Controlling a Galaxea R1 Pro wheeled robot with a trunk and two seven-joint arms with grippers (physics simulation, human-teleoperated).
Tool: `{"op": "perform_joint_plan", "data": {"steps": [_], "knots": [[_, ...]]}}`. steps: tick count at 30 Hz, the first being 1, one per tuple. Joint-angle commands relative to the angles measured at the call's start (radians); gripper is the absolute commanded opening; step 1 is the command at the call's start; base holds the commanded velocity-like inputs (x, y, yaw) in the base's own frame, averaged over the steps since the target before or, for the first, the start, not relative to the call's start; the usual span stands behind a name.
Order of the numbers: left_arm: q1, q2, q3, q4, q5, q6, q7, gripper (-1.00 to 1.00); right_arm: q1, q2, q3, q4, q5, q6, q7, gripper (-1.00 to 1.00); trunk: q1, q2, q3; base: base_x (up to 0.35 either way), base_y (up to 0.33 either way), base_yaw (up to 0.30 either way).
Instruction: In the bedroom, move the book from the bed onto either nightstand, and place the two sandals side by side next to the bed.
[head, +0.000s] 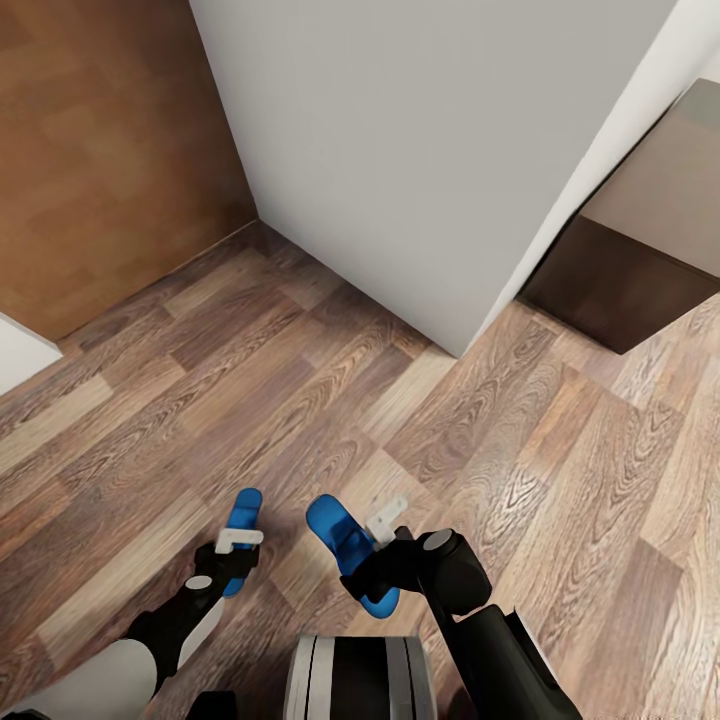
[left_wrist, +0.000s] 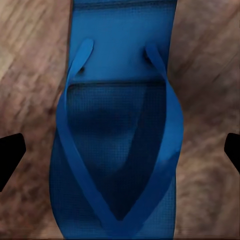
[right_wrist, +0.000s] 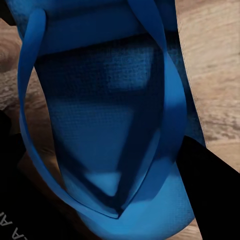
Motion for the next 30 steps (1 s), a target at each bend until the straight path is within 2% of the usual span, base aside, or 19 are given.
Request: {"op": "perform_joint_plan", "data": {"steps": [1,8,13,19,23,30], "knots": [[-0.001,0.001,-0.008,0.0,0.01,-0.004,0.006,1.0,0.0,0.0,0.0,-0.001,0.01,0.003,0.01,-1.0,0.0,0.0,-0.005,0.0,0.0,0.0],[-0.001,0.001,-0.008,-0.002,0.01,-0.006,0.006,1.0,-0.001,0.0,0.0,-0.001,0.009,0.003,0.01,-1.0,0.001,-0.001,-0.008,0.0,0.0,0.0],[-0.001,0.001,-0.008,-0.001,0.01,-0.007,0.006,1.0,-0.001,0.0,0.0,-0.001,0.009,0.003,0.01,-1.0,0.003,-0.002,-0.028,0.0,0.0,0.0],[-0.001,0.0,-0.008,0.0,0.01,-0.008,0.006,1.0,-0.001,0.0,0.0,-0.001,0.01,0.003,0.01,-1.0,0.003,-0.002,-0.028,0.0,0.0,0.0],[-0.001,0.0,-0.008,0.0,0.01,-0.008,0.006,1.0,-0.001,0.0,0.0,-0.001,0.01,0.003,0.01,-1.0,0.005,-0.003,-0.043,0.0,0.0,0.0],[-0.001,0.0,-0.008,0.0,0.01,-0.008,0.006,1.0,-0.001,0.0,0.0,-0.001,0.009,0.003,0.01,-1.0,0.005,-0.003,-0.043,0.0,0.0,0.0]]}}
